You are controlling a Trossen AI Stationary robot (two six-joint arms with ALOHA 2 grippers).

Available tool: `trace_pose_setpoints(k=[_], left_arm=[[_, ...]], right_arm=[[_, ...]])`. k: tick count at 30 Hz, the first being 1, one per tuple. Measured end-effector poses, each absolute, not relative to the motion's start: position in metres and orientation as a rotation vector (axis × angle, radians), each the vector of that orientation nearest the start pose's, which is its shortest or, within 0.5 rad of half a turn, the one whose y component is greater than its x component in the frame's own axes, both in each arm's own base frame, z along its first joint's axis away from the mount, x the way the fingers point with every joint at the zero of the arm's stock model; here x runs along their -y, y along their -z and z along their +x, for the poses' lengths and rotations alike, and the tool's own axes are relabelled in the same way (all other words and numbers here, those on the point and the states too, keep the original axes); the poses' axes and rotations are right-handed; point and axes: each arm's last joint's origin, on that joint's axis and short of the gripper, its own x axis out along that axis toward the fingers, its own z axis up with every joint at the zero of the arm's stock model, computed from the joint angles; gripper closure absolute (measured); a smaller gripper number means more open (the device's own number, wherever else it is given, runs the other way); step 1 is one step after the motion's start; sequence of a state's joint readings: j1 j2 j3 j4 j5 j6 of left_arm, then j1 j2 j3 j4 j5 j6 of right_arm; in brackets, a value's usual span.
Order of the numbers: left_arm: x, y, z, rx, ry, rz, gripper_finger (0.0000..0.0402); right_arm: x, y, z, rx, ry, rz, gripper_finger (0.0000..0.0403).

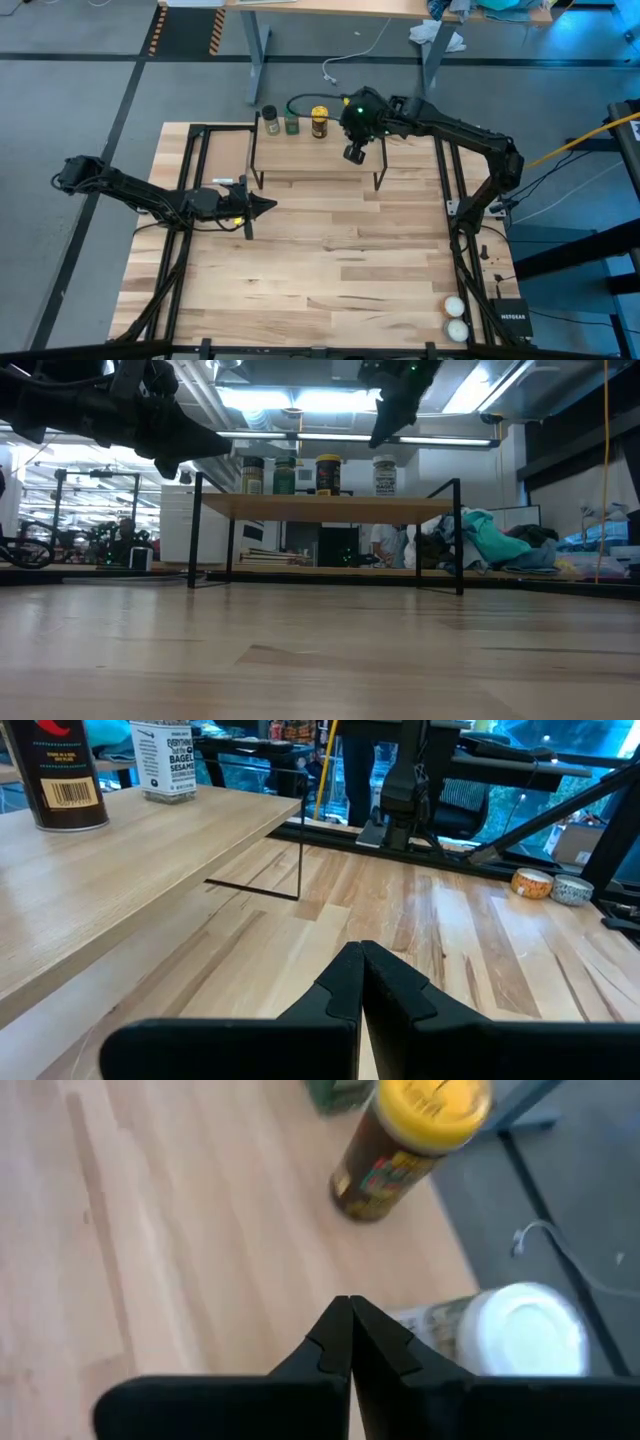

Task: Shelf spices
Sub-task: Put the white seasoning bottle on the shelf

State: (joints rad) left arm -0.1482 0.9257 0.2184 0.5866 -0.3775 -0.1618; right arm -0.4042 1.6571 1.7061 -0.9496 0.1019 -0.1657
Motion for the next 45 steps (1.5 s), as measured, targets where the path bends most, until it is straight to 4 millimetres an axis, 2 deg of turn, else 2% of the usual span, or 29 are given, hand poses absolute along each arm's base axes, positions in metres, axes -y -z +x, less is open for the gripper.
trace_pose_setpoints(k=[12, 17, 45], left_arm=[[0.016, -0.189, 0.180, -0.096, -0.238, -0.140, 0.0402], [0.016, -0.190, 0.180, -0.094, -0.237, -0.141, 0.0402], [0.016, -0.189, 0.180, -0.096, -0.238, -0.143, 0.0402]], right_arm=[[0.141, -0.331, 0.314, -1.085, 0.540, -0.013, 0.0401], [0.145, -0.323, 0.315, -1.078, 0.562, -0.014, 0.0401], [0.162, -0.317, 0.312, -1.072, 0.629, -0.014, 0.0403]])
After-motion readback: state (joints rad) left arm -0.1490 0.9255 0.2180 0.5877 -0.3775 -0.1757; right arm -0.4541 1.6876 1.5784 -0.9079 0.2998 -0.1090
